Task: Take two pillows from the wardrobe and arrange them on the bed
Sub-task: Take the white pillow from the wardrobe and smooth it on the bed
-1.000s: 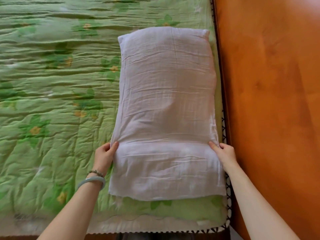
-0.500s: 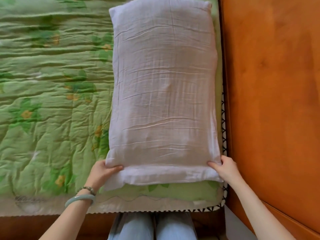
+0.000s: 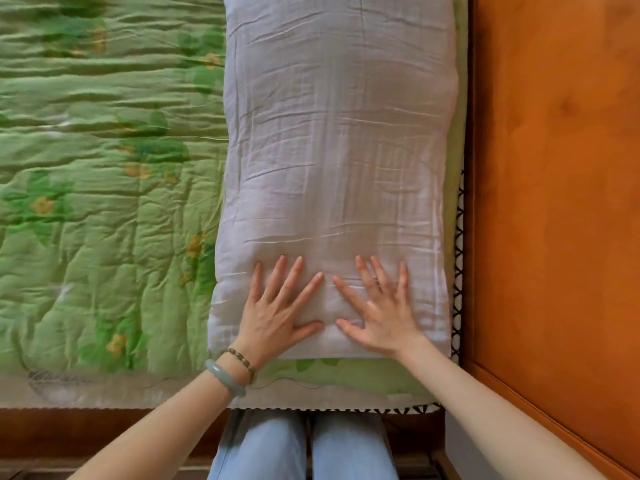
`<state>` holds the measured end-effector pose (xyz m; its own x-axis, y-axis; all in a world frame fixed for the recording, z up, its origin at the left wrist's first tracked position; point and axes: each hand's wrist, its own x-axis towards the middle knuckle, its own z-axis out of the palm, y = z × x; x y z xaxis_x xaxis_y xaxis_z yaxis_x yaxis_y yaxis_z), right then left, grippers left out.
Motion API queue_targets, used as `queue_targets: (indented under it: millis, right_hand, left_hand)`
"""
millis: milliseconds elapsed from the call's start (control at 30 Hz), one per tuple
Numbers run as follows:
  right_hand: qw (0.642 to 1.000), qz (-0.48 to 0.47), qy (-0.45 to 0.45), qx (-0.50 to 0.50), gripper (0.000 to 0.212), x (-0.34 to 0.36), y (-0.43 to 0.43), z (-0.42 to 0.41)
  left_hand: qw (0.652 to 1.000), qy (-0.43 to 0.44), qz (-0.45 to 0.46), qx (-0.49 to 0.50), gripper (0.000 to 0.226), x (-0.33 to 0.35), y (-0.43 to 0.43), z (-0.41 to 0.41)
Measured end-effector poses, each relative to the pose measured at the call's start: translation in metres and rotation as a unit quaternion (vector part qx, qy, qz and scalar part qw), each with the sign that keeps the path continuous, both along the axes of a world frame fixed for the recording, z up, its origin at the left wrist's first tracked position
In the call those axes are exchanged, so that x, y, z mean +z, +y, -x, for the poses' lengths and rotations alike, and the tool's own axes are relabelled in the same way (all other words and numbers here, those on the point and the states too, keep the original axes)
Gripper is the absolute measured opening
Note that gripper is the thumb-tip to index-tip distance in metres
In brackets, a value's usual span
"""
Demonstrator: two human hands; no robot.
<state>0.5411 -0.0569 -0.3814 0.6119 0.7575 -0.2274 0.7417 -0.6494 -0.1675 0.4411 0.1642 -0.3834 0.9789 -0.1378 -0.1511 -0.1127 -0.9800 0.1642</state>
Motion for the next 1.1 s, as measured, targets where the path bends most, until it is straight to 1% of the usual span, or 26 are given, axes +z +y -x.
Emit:
queue_targets:
  millis: [67,133,200,300,367,400,433,500,533,600,700,767,800,833,900,967,1000,1033,1100]
  right_hand:
    - [0.999,0.025,-0.001,0.021,0.079,-0.015,-0.012,0.002]
    - [0.999,0.044,0.005,0.016,0.081,-0.027,-0.016,0.003]
    - [0.999,0.033,0.009,0.000,0.081,-0.029,-0.013,0.000]
    - [1.000,-0.009,0.013,-0.004,0.076,-0.011,-0.008,-0.007]
    - [0.996,-0.077,0.021,-0.035,0.073,0.010,0.001,-0.019]
    - [0.993,-0.112,0.007,-0.046,0.071,0.019,0.012,-0.033]
    - [0.990,-0.131,-0.015,-0.054,0.070,0.026,0.026,-0.051]
    - [0.989,-0.127,-0.057,-0.055,0.068,0.029,0.057,-0.089]
    - [0.989,-0.115,-0.070,-0.055,0.066,0.025,0.070,-0.107]
    - [0.993,-0.067,-0.081,-0.051,0.065,0.011,0.087,-0.136]
    - [0.998,0.030,-0.048,-0.029,0.069,-0.019,0.089,-0.157]
    - [0.998,0.048,-0.030,-0.024,0.070,-0.028,0.086,-0.157]
    - [0.998,0.045,-0.031,-0.023,0.070,-0.027,0.086,-0.156]
    - [0.999,0.030,-0.032,-0.021,0.070,-0.024,0.085,-0.156]
    - [0.997,-0.038,-0.057,-0.022,0.068,-0.011,0.085,-0.164]
    - [0.986,-0.114,-0.113,-0.042,0.064,0.003,0.096,-0.191]
    - [0.979,-0.135,-0.141,-0.061,0.063,0.009,0.106,-0.211]
    - [0.974,-0.140,-0.158,-0.079,0.063,0.015,0.117,-0.232]
    - [0.978,-0.105,-0.151,-0.102,0.062,0.021,0.138,-0.266]
  left_hand:
    - [0.999,0.043,-0.013,-0.008,0.081,-0.016,0.006,0.007]
    - [0.996,0.082,-0.024,-0.013,0.082,-0.027,0.007,0.008]
    - [0.996,0.090,-0.016,-0.011,0.081,-0.027,0.008,0.002]
    - [0.999,0.028,0.022,0.014,0.079,-0.008,0.007,-0.002]
    - [0.997,-0.037,0.059,0.021,0.077,0.014,0.006,-0.014]
    - [0.995,-0.073,0.064,0.023,0.076,0.021,0.009,-0.031]
    - [0.993,-0.101,0.059,0.032,0.074,0.026,0.012,-0.053]
    - [0.990,-0.126,0.025,0.064,0.070,0.026,0.020,-0.101]
    - [0.990,-0.117,0.006,0.077,0.067,0.023,0.024,-0.120]
    - [0.994,-0.068,-0.022,0.083,0.063,0.008,0.029,-0.144]
    - [0.997,0.015,-0.025,0.069,0.066,-0.020,0.031,-0.149]
    - [0.996,0.048,-0.021,0.067,0.070,-0.027,0.030,-0.148]
    - [0.996,0.048,-0.019,0.072,0.071,-0.025,0.029,-0.149]
    - [0.996,0.033,-0.016,0.077,0.071,-0.021,0.028,-0.150]
    - [0.996,-0.032,0.003,0.081,0.071,-0.006,0.031,-0.155]
    - [0.990,-0.105,0.013,0.088,0.070,0.010,0.046,-0.183]
    - [0.986,-0.133,0.007,0.096,0.070,0.016,0.057,-0.207]
    - [0.983,-0.148,-0.002,0.104,0.070,0.023,0.067,-0.235]
    - [0.985,-0.139,-0.015,0.105,0.067,0.030,0.080,-0.285]
